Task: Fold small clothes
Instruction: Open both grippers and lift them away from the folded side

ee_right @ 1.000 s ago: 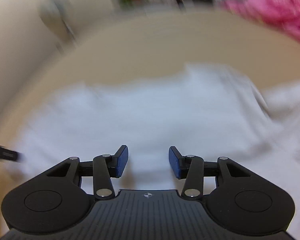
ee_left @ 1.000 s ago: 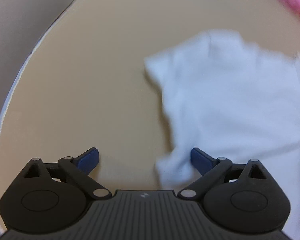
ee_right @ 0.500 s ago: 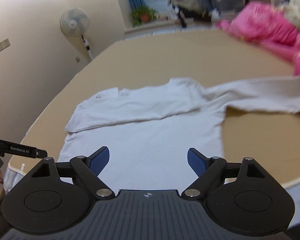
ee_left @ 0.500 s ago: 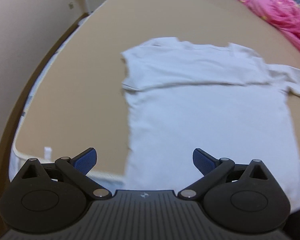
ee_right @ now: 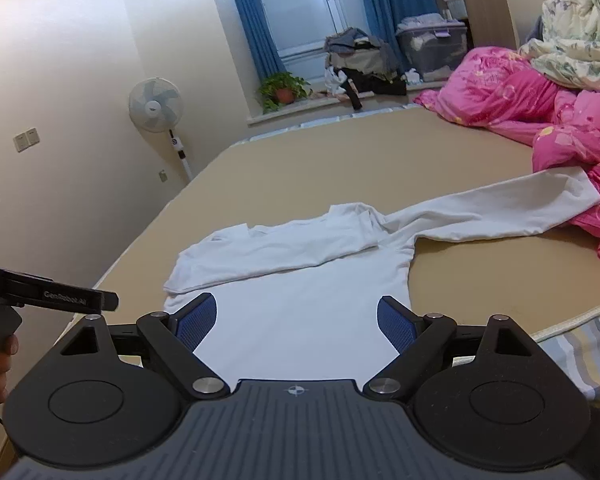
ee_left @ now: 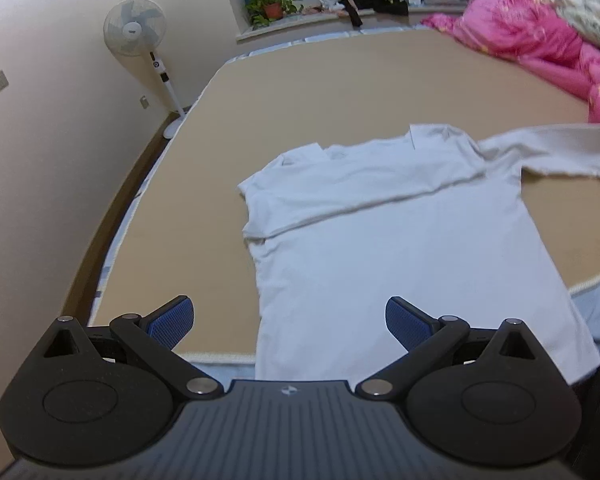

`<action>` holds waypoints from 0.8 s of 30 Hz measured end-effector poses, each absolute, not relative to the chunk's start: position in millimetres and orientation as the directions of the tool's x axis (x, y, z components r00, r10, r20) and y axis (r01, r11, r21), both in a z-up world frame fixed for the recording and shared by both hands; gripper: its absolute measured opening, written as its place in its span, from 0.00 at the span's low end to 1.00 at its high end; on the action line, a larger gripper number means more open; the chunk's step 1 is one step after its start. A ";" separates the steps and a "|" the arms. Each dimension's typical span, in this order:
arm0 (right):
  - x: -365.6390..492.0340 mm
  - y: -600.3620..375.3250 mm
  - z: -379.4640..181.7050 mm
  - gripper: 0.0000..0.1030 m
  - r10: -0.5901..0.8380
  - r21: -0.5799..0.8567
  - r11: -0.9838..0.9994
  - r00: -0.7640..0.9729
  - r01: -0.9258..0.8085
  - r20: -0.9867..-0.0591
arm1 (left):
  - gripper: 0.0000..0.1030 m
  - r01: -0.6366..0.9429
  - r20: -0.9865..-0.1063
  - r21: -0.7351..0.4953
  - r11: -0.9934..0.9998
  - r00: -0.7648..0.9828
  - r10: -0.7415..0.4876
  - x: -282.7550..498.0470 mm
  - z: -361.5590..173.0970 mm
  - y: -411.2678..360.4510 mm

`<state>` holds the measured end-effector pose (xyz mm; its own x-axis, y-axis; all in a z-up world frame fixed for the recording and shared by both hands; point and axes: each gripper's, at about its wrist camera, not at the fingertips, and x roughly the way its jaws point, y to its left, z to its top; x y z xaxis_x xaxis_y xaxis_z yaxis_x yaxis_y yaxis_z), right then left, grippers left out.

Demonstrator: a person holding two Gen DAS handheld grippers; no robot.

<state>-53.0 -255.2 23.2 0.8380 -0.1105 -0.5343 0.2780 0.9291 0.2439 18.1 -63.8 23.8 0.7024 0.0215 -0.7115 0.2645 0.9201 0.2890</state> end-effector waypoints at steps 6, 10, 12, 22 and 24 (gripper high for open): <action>-63.3 -252.3 29.1 0.86 -0.111 0.237 0.934 0.849 0.267 -0.517 | 0.99 0.250 -0.683 0.342 0.906 0.728 0.057 -7.5 29.2 -69.1; -63.6 -254.8 28.6 0.86 -0.133 0.229 0.929 0.840 0.290 -0.527 | 0.99 0.263 -0.692 0.336 0.905 0.721 0.047 -18.7 30.0 -66.3; -62.7 -257.2 25.1 0.86 -0.139 0.232 0.924 0.829 0.306 -0.542 | 0.99 0.265 -0.697 0.331 0.906 0.715 0.045 -20.5 27.6 -65.9; -54.9 -267.2 13.0 0.86 -0.139 0.229 0.915 0.791 0.333 -0.596 | 0.99 0.290 -0.717 0.338 0.895 0.695 0.046 -15.1 18.8 -76.4; -53.1 -269.0 10.9 0.86 -0.143 0.221 0.915 0.785 0.337 -0.603 | 0.99 0.297 -0.724 0.340 0.892 0.688 0.047 -13.4 16.0 -79.8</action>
<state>-53.1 -269.0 10.9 0.7851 -0.1434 -0.6026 0.3371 0.9151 0.2214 -13.4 -79.8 16.0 0.6882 0.0465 -0.7240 0.2970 0.8924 0.3397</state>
